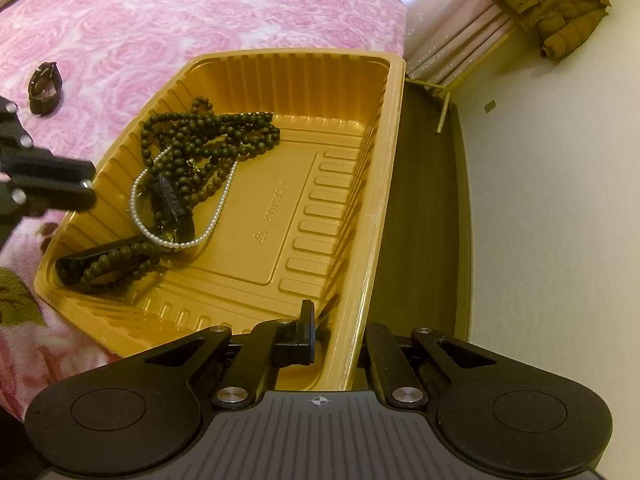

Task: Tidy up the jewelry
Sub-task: 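Carry the pearl earring into the tray and open the left gripper while the right gripper holds the tray, then grasp the black watch on the bedspread with the left gripper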

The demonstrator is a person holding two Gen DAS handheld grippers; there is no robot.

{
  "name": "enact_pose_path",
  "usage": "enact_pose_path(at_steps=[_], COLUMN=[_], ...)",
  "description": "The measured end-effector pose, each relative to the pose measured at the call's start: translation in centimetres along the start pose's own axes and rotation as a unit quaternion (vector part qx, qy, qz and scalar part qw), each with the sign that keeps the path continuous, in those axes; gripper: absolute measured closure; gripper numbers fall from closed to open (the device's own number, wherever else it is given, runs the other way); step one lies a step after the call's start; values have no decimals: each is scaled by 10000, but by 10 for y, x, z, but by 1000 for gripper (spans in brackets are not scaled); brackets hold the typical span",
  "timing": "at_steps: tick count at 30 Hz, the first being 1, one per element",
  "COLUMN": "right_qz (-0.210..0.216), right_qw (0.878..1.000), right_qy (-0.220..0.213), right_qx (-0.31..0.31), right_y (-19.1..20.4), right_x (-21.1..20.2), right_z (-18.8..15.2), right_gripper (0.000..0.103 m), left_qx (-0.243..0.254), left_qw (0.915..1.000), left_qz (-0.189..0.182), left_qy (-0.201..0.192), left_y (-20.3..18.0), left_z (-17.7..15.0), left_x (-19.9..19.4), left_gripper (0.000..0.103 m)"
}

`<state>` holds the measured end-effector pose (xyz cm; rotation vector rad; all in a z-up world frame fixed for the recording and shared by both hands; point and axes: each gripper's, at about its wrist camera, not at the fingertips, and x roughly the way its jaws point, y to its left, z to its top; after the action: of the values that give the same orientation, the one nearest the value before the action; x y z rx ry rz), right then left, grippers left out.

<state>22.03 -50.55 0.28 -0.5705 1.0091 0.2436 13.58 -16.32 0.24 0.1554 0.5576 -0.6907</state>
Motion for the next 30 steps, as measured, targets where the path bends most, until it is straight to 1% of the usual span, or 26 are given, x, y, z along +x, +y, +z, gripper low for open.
enact_pose_path(at_steps=[4, 5, 6, 8, 12, 17, 20, 22, 24, 26, 28, 30], right_qz=[1, 0, -2, -2, -2, 2, -2, -2, 0, -1, -10, 1], right_qw=[10000, 10000, 10000, 10000, 10000, 10000, 10000, 10000, 10000, 10000, 10000, 10000], right_qy=[0, -1, -2, -4, -4, -7, -8, -9, -5, -6, -6, -5], right_qx=[1, 1, -1, -1, 1, 0, -5, -5, 2, 0, -8, 0], right_y=[0, 0, 0, 0, 0, 0, 0, 0, 0, 0, -1, 0], right_x=[0, 0, 0, 0, 0, 0, 0, 0, 0, 0, 1, 0], right_z=[0, 0, 0, 0, 0, 0, 0, 0, 0, 0, 0, 0], right_gripper=[98, 98, 98, 98, 98, 98, 98, 98, 98, 98, 98, 98], left_qx=[1, -13, -30, -62, -154, -430, -667, -853, -1011, -1166, -1332, -1542], left_qw=[10000, 9999, 9999, 9999, 9994, 9960, 9904, 9853, 9790, 9713, 9648, 9596], left_qz=[-13, -6, 23, 119, 295, 783, 1208, 1477, 1771, 2075, 2268, 2353], left_qy=[96, 109, 113, 85, 72, 40, 0, -28, -6, 20, 25, 37], left_y=[0, 2, 3, 7, 17, 40, 59, 74, 90, 105, 120, 134], left_z=[-3, -5, -6, -11, -21, -44, -57, -66, -73, -78, -80, -80], left_x=[6, 6, 6, 3, -8, -30, -44, -52, -58, -59, -59, -56], left_gripper=[95, 91, 80, 75, 75, 72, 66, 64, 59, 58, 58, 58])
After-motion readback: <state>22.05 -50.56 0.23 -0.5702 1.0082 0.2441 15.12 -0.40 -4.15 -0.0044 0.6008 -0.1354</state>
